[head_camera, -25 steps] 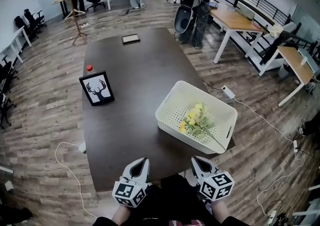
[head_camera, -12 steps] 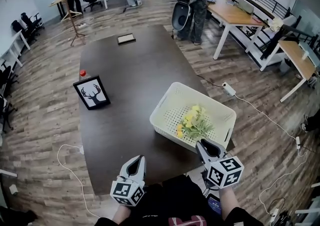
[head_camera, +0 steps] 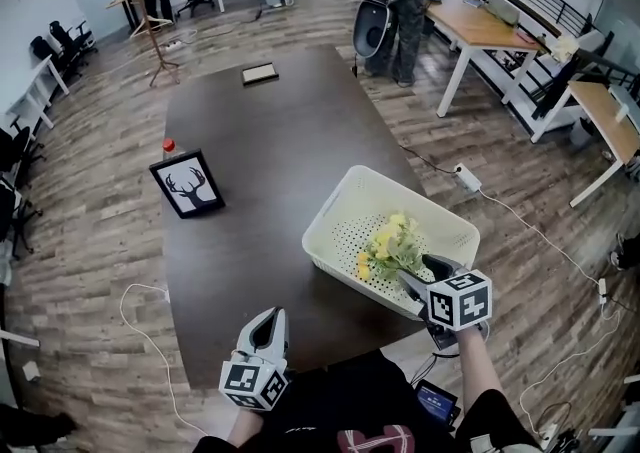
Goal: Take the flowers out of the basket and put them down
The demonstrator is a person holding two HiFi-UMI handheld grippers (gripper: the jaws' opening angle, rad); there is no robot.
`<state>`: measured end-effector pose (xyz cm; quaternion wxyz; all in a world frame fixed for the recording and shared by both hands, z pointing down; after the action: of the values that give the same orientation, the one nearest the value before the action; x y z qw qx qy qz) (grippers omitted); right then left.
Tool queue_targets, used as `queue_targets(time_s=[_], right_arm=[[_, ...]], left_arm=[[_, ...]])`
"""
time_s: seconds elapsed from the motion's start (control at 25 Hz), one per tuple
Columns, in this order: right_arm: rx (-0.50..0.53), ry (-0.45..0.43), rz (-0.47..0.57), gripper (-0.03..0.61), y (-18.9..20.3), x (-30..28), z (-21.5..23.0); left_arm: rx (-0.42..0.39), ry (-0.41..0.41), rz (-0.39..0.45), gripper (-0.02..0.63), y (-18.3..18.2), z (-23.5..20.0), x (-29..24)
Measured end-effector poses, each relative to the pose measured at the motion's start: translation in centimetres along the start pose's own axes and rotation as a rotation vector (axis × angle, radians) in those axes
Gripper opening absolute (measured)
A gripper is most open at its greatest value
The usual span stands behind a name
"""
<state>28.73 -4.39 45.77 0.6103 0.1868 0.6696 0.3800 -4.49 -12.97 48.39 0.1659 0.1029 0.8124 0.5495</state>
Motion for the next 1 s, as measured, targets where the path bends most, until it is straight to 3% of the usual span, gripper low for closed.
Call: queue_targets(time_s=[0.44,0.72,1.0], right_arm=[[0.032,-0.009,-0.246,0.342,0.5,-5.4,2.2],[0.025,-0.012,-0.385,0.342,1.3,-8.2,2.8],[0.161,-0.007,-0.539,0.328,2.6,-9.9,2.2]], left_arm=[[0.018,-0.097,0.036,0.007,-0.4,-0.7,-0.2],[0.029,-0.135,0.054,0.007,-0.4,-1.2,-0.3],[0.044,-0.162,0.068,0.007,-0.2,-1.6,-0.1]])
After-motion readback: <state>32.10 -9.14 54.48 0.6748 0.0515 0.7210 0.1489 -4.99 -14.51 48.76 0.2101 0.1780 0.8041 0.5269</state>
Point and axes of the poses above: the fingertips, and each gripper's own axes: x backward along the fingers, z to its right, y out of its underside, the point moved 8 cm from there along x, backward along the fingers, and after that the axes turned 13 degrees about y, right-handed, at the moved point
